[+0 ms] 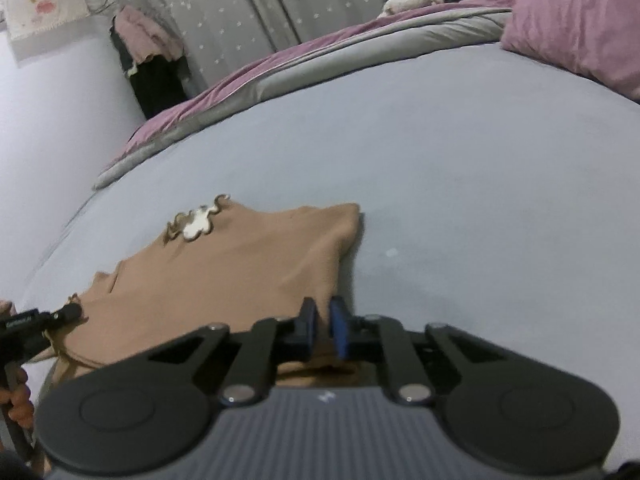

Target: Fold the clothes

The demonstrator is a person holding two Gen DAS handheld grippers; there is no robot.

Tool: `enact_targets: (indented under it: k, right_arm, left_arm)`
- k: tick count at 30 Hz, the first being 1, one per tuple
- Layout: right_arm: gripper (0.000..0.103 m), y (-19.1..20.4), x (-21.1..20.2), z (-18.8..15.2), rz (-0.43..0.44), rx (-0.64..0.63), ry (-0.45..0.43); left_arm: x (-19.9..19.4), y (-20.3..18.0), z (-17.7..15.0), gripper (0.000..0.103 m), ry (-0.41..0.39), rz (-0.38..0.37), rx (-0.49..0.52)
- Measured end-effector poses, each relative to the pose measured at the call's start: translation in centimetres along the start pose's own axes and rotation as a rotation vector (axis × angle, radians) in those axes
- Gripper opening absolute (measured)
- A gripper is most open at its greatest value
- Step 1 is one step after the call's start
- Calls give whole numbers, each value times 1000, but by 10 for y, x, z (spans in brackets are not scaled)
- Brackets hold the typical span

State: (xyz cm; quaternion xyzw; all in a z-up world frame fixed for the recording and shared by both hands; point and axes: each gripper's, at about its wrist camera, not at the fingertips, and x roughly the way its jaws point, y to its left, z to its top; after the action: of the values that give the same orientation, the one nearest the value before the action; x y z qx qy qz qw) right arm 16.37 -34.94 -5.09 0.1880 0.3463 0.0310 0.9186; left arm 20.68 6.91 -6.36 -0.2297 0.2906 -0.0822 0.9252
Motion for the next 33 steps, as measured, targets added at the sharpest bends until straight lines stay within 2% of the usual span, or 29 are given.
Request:
enact_targets:
  k: [6, 10, 11, 15, 17, 23, 27, 33]
  right_arm:
    - [12, 3, 6, -8, -46, -34, -3]
    - [37, 3, -5, -1, -61, -22, -41]
    - [39, 3, -8, 1, -68, -17, -54]
    - [39, 11, -14, 15, -62, -40, -99]
    - [34, 24, -9, 17, -63, -88, -108]
    - [28, 60, 16, 13, -77, -216, -100]
    - [25, 62, 40, 9, -111, -212, -61]
    - [23, 58, 52, 9, -132, -183, -59]
  left_arm:
    - [-1, 2, -3, 14, 23, 52, 29]
    - [-11, -1, 5, 17, -6, 76, 36]
    - [-15, -1, 7, 17, -25, 78, 38]
    - [-24, -7, 13, 17, -83, 69, 60]
    - [-26, -12, 12, 17, -90, 54, 90]
    - [-11, -23, 0, 17, -19, 33, 183]
    - [-5, -20, -10, 17, 14, 42, 196]
    - [-6, -17, -10, 17, 21, 36, 169]
